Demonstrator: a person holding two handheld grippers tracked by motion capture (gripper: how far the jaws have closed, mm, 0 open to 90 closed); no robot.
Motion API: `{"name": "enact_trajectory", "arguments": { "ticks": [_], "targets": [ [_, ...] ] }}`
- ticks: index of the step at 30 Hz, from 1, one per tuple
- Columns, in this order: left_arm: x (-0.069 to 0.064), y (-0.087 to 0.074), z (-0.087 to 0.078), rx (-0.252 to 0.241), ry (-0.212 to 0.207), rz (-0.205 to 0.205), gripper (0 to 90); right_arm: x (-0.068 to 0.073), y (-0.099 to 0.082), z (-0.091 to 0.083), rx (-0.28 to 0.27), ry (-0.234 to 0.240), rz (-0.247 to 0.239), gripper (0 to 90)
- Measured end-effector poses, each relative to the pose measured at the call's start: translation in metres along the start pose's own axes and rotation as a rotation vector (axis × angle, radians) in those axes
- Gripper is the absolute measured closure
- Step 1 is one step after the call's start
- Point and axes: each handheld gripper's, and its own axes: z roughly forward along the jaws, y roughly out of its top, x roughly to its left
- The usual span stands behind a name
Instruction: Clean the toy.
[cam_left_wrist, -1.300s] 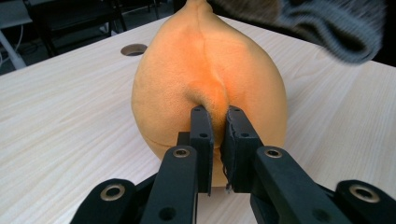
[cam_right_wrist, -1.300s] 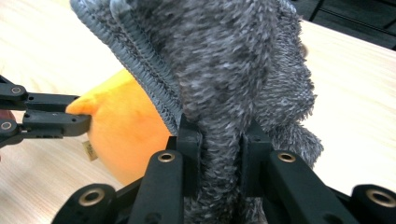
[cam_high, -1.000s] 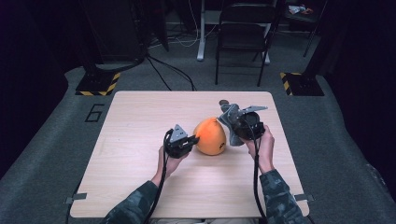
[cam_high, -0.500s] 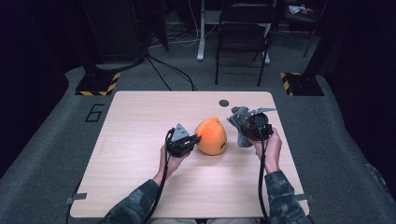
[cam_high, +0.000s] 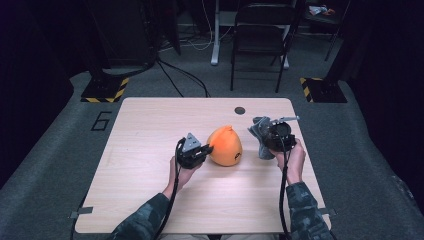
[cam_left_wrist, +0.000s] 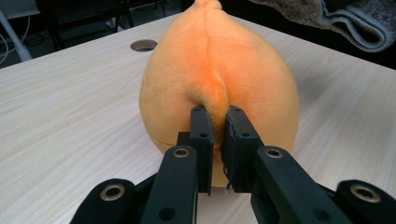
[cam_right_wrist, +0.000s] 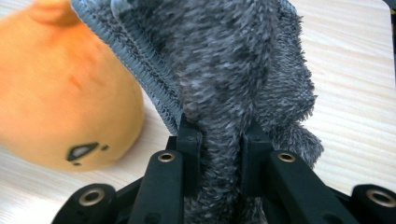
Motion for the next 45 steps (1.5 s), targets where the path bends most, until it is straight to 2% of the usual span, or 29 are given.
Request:
{"name": "enact_trajectory", "arguments": {
  "ticks": [4, 6, 7, 9, 13, 16, 17, 18, 22, 24, 25, 27, 28, 29, 31, 34, 36, 37, 41, 42, 45],
  "targets": [
    [0.008, -0.004, 0.0, 0.003, 0.017, -0.044, 82.7, -0.007, -0.005, 0.002, 0.016, -0.018, 0.009, 74.1],
    [0.015, -0.007, 0.0, 0.011, 0.023, -0.068, 82.6, -0.011, -0.008, 0.005, 0.032, -0.044, 0.012, 74.1],
    [0.018, -0.008, 0.001, 0.013, 0.036, -0.083, 82.6, -0.013, -0.011, 0.006, 0.052, -0.067, 0.019, 74.0],
    [0.024, -0.012, 0.0, 0.024, 0.046, -0.114, 82.4, -0.018, -0.016, 0.011, 0.076, -0.072, 0.032, 73.9],
    [0.033, -0.017, 0.001, 0.048, 0.075, -0.151, 81.4, -0.032, -0.03, 0.026, 0.132, -0.097, 0.056, 73.1],
    [0.038, -0.02, 0.002, 0.057, 0.088, -0.164, 80.5, -0.042, -0.043, 0.041, 0.178, -0.11, 0.07, 71.3],
    [0.038, -0.02, 0.002, 0.057, 0.088, -0.164, 80.2, -0.042, -0.043, 0.041, 0.178, -0.11, 0.07, 71.3],
    [0.04, -0.021, 0.002, 0.064, 0.095, -0.17, 79.4, -0.049, -0.051, 0.052, 0.211, -0.126, 0.075, 66.8],
    [0.043, -0.023, 0.003, 0.068, 0.099, -0.179, 76.8, -0.055, -0.058, 0.06, 0.232, -0.112, 0.099, 59.5],
    [0.044, -0.024, 0.002, 0.073, 0.105, -0.179, 72.3, -0.055, -0.058, 0.062, 0.237, -0.115, 0.093, 55.2],
    [0.045, -0.023, 0.002, 0.075, 0.108, -0.18, 69.0, -0.054, -0.057, 0.063, 0.245, -0.108, 0.106, 52.2],
    [0.046, -0.023, 0.001, 0.091, 0.121, -0.177, 59.4, -0.054, -0.057, 0.065, 0.252, -0.098, 0.095, 48.2],
    [0.046, -0.023, 0.001, 0.091, 0.122, -0.186, 55.5, -0.055, -0.057, 0.065, 0.255, -0.092, 0.093, 45.6],
    [0.047, -0.023, 0.001, 0.096, 0.127, -0.188, 51.9, -0.054, -0.056, 0.064, 0.268, -0.085, 0.117, 42.9],
    [0.047, -0.022, -0.002, 0.115, 0.13, -0.183, 43.7, -0.056, -0.054, 0.063, 0.274, -0.058, 0.11, 37.4],
    [0.046, -0.021, -0.007, 0.131, 0.133, -0.173, 33.1, -0.057, -0.052, 0.058, 0.264, -0.055, 0.13, 32.6],
    [0.045, -0.02, -0.012, 0.139, 0.137, -0.163, 29.4, -0.057, -0.051, 0.054, 0.258, -0.055, 0.13, 29.9],
    [0.046, -0.02, -0.015, 0.148, 0.132, -0.158, 27.3, -0.057, -0.05, 0.052, 0.254, -0.055, 0.15, 29.1],
    [0.048, -0.021, -0.029, 0.149, 0.148, -0.163, 24.0, -0.056, -0.05, 0.039, 0.228, -0.064, 0.116, 26.2],
    [0.049, -0.021, -0.033, 0.152, 0.151, -0.162, 22.7, -0.055, -0.05, 0.033, 0.232, -0.063, 0.133, 25.6],
    [0.05, -0.025, -0.044, 0.165, 0.161, -0.155, 19.3, -0.055, -0.052, 0.018, 0.204, -0.056, 0.117, 24.4]
  ]
}}
